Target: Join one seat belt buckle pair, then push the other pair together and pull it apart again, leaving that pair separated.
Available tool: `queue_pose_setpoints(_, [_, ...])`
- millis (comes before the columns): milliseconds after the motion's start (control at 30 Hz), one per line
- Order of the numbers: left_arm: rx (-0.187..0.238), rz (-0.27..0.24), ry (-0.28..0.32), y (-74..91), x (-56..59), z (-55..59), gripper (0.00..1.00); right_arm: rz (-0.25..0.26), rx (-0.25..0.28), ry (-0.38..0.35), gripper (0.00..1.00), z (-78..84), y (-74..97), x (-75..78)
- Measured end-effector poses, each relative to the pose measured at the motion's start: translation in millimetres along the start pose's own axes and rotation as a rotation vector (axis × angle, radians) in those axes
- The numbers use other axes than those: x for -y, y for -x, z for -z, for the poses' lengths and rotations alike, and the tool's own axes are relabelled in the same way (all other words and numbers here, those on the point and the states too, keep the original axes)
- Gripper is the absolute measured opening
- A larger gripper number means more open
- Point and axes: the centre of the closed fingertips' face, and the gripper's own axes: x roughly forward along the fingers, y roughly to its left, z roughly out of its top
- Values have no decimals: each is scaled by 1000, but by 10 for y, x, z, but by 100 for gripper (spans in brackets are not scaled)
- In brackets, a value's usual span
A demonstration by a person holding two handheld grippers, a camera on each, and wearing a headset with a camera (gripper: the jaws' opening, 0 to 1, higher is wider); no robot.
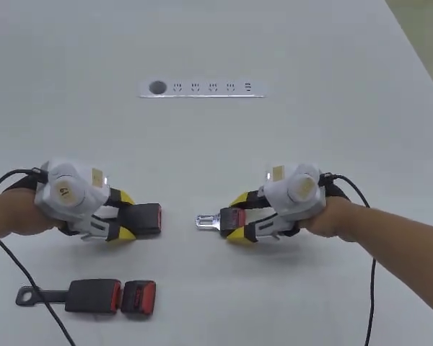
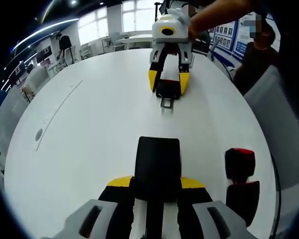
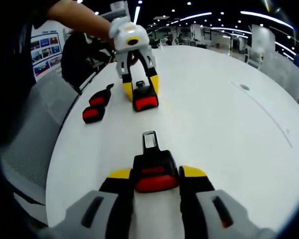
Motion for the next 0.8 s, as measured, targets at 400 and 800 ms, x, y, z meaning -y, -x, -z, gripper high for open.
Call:
queue_pose_setpoints(400, [-8,10,-14,2,6,7,34,24,2,-34,36,151,216,7])
queue_pose_setpoints(800, [-23,17,-29,7,8,13,34,35,2,-34,37,300,366,19])
